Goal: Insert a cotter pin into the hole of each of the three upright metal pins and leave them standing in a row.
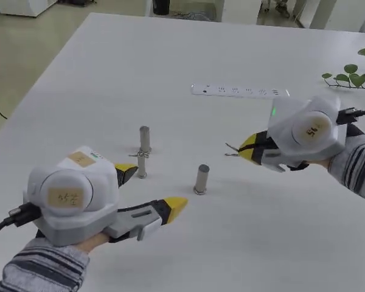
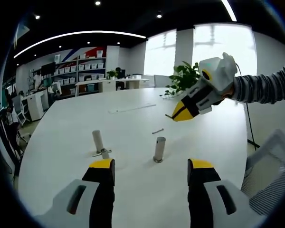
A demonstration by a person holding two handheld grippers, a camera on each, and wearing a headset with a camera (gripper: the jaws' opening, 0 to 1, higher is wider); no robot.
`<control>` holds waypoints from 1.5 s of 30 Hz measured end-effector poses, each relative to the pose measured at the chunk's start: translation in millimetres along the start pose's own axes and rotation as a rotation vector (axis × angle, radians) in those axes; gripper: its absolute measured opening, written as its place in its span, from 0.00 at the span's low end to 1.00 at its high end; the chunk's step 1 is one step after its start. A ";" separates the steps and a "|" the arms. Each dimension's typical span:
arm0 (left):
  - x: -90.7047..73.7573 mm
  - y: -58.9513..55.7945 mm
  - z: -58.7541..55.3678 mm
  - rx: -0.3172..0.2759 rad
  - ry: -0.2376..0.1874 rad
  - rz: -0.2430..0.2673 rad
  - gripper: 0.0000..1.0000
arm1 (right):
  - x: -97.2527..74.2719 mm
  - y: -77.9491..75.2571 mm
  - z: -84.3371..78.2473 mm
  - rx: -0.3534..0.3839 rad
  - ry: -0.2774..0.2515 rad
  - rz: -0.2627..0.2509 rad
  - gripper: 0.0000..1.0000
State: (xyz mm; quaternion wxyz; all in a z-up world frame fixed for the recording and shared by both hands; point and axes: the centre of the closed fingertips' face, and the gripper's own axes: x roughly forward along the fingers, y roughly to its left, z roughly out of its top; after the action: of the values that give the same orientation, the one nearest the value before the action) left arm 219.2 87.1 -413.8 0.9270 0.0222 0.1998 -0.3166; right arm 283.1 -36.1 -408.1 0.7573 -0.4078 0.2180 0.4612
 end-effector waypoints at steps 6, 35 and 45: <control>2.8 -8.5 8.2 -0.017 -0.014 -0.050 0.49 | -4.6 13.8 20.2 -0.031 -0.078 0.015 0.00; 8.5 -41.7 13.1 -0.269 -0.014 -0.188 0.11 | -2.1 87.6 56.4 -0.277 -0.173 0.130 0.00; 9.3 -46.9 11.3 -0.299 -0.015 -0.204 0.02 | -3.1 93.0 61.3 -0.306 -0.182 0.132 0.00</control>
State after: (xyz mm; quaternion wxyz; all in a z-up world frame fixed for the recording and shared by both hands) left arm 202.0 42.4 -403.0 0.8844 -0.1385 0.2390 -0.3761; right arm 197.3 35.0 -409.5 0.6710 -0.4595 0.1021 0.5729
